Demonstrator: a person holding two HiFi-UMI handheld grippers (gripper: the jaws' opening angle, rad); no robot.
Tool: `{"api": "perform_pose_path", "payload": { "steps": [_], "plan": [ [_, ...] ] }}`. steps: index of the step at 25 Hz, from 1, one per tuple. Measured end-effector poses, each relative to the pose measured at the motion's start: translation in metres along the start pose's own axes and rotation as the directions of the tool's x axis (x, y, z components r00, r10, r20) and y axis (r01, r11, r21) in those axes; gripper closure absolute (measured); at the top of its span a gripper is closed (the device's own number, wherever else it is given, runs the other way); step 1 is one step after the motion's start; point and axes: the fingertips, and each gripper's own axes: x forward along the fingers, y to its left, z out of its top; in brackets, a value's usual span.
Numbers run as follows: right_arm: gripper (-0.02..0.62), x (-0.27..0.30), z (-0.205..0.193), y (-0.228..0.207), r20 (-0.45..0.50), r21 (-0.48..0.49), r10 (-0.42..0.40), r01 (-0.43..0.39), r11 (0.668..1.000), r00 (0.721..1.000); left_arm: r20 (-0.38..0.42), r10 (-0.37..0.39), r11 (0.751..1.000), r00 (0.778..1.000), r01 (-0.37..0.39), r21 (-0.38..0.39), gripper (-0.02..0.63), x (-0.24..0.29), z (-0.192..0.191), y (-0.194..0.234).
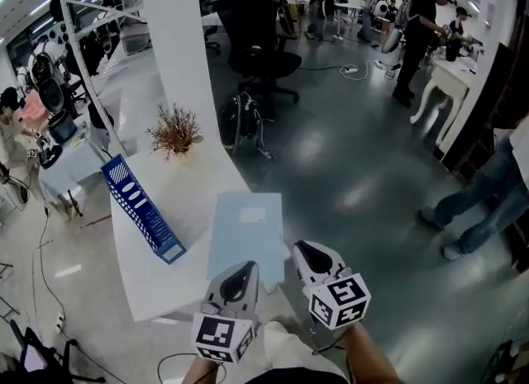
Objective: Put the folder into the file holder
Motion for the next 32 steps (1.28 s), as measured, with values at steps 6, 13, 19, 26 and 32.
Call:
{"api": "perform_pose_path", "payload": {
  "steps": [6,13,19,26,32],
  "plan": [
    [0.565,0.036,-0.010,-0.025,-0.042,0.026,0.032,-0.031,0.999,0.999,-0.014,0.010,1.000,1.000,-0.011,-0.010,0.600,0.035,-0.009,0.016],
    [0.541,0.074,-0.025,-0.052,-0.099,0.056,0.073,-0.068,0.996,0.992,-0.018,0.048,0.998,0.999,-0.049,-0.032,0.600,0.068,-0.012,0.035],
    [0.520,0.103,-0.044,-0.069,-0.146,0.086,0.104,-0.092,0.992,0.984,-0.014,0.072,0.997,0.997,-0.073,-0.037,0.600,0.089,-0.022,0.052],
    [0.491,0.131,-0.067,-0.079,-0.192,0.126,0.138,-0.115,0.985,0.972,-0.025,0.078,0.996,0.997,-0.079,-0.047,0.600,0.104,-0.034,0.063],
    [0.466,0.153,-0.089,-0.089,-0.225,0.201,0.158,-0.113,0.973,0.961,-0.047,0.079,0.995,0.996,-0.082,-0.061,0.600,0.115,-0.038,0.075]
  ]
}}
